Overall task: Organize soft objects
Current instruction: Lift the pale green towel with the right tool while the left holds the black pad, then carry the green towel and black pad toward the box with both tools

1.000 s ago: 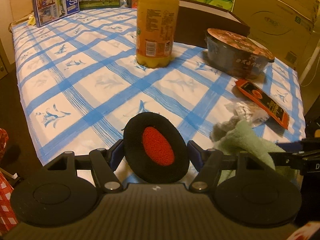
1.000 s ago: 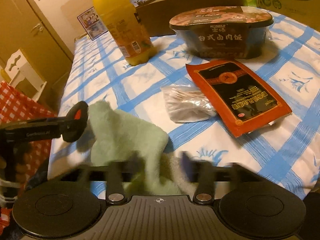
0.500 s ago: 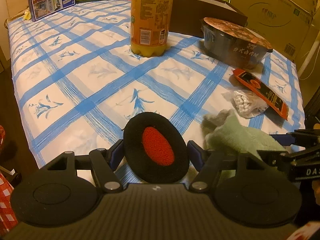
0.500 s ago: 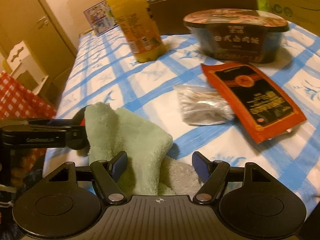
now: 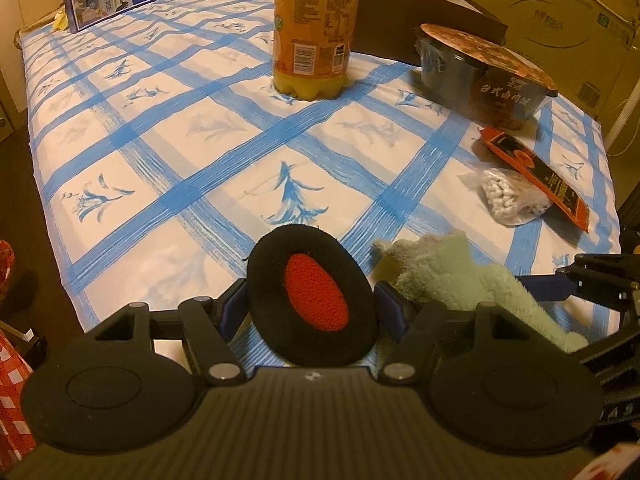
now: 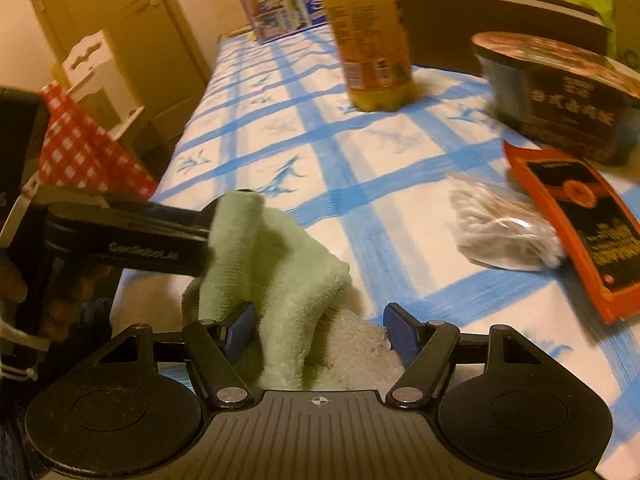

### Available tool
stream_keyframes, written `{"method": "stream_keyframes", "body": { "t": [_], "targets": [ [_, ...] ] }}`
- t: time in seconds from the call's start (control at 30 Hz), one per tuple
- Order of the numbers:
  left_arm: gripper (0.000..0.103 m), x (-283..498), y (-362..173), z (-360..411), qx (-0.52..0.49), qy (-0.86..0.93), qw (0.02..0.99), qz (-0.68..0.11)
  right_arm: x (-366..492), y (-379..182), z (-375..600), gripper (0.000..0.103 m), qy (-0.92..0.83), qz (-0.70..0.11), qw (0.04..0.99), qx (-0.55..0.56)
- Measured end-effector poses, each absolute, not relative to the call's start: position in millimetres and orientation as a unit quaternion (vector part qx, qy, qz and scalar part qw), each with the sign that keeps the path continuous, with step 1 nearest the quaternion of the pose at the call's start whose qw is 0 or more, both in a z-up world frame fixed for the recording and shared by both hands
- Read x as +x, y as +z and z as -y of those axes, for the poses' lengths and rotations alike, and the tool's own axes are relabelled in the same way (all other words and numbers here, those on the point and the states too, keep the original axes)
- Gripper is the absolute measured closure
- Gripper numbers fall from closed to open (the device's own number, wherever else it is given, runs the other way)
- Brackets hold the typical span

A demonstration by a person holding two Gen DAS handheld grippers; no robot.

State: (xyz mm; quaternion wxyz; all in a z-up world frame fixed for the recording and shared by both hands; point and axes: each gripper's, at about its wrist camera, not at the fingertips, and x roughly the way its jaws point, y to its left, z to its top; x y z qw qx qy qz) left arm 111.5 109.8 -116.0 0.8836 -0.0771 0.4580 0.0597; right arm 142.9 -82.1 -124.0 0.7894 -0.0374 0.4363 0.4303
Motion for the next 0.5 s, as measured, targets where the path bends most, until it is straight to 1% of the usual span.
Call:
{"method": "stream_keyframes", "body": {
  "t": [0.13,0.17,0.2,0.27,0.33,0.37,0.5],
  "targets": [
    [0.037,110.5,-117.0,-110.9,-0.076,0.061,0.883,-0.459,137.8,-125.7,71.8,0.032,0.45,-0.427,0.782,-0.059],
    [0.037,109.6,-117.3,-111.4,-0.076,0.061,0.883,-0.458,136.3,-126.0,69.2,0.035,0.457,-0.423,0.779,-0.068],
    [0.037,108.6,-117.5,-111.9,-0.075,0.062,0.883,-0.458,135.0,-126.2,67.6,0.04,0.464,-0.419,0.777,-0.075],
    [0.037,107.0,-117.7,-112.7,-0.074,0.063,0.884,-0.458,130.9,-125.9,63.7,0.065,0.486,-0.41,0.766,-0.092],
    [0.037,106.2,-117.6,-113.3,-0.074,0.063,0.884,-0.458,125.9,-126.3,59.4,0.075,0.505,-0.407,0.755,-0.099],
    [0.037,106.3,-117.6,-113.3,-0.074,0.063,0.884,-0.458,123.3,-126.6,57.7,0.08,0.51,-0.403,0.753,-0.106],
    [0.037,106.0,-117.4,-113.6,-0.074,0.063,0.884,-0.458,121.4,-126.2,58.7,0.085,0.509,-0.402,0.754,-0.101]
  ]
}}
